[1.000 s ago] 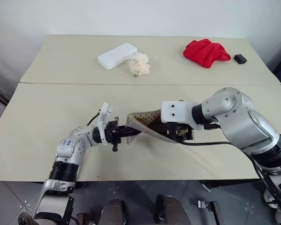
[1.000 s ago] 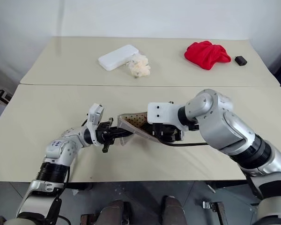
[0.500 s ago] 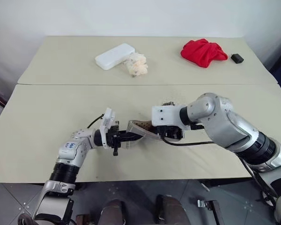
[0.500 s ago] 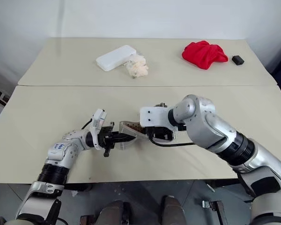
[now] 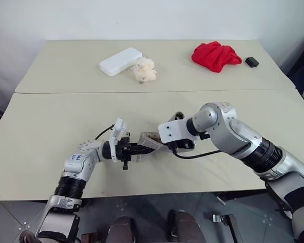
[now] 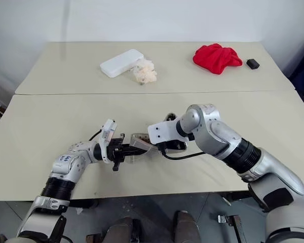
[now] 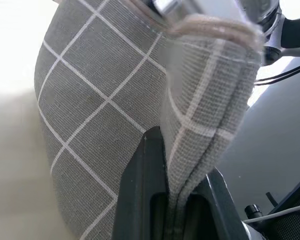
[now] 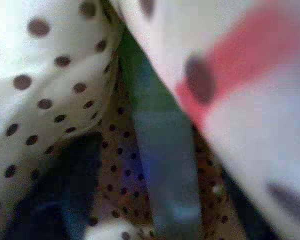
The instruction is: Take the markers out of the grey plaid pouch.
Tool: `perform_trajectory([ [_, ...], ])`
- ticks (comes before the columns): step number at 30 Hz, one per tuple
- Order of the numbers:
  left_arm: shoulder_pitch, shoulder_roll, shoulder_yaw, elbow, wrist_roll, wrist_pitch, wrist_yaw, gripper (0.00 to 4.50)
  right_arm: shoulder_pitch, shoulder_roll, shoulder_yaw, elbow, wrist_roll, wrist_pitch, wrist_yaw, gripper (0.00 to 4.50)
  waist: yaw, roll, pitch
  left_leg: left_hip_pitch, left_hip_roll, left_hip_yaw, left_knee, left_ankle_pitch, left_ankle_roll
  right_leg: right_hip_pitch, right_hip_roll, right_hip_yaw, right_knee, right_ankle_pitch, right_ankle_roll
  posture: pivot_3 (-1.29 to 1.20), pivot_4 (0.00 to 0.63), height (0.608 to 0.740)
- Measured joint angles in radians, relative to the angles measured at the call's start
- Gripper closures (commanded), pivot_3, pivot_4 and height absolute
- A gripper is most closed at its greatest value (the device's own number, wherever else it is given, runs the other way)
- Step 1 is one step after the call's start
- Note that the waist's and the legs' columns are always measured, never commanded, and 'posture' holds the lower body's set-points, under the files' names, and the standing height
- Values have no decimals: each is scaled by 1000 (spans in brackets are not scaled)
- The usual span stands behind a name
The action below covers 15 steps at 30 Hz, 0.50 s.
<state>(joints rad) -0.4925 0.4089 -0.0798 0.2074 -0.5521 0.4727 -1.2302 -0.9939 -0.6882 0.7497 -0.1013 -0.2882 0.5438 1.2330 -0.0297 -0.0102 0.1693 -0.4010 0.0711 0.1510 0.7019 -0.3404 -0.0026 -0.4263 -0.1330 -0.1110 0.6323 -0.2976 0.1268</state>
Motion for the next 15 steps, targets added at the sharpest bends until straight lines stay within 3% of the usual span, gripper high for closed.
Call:
perform_trajectory([
  [5,0,0,0,0,2,0,0,4500,23,8,-23,11,-36,-60,-19,3208,0,0,0,0,0,0,0,0,0,0,0,0,0,0,0,0,150,740],
  [15,19,1,14,-18,2,-16,18,4500,104,-18,-148,-68,-26,-131,-19,3253,1,0,0,0,0,0,0,0,0,0,0,0,0,0,0,0,150,740],
])
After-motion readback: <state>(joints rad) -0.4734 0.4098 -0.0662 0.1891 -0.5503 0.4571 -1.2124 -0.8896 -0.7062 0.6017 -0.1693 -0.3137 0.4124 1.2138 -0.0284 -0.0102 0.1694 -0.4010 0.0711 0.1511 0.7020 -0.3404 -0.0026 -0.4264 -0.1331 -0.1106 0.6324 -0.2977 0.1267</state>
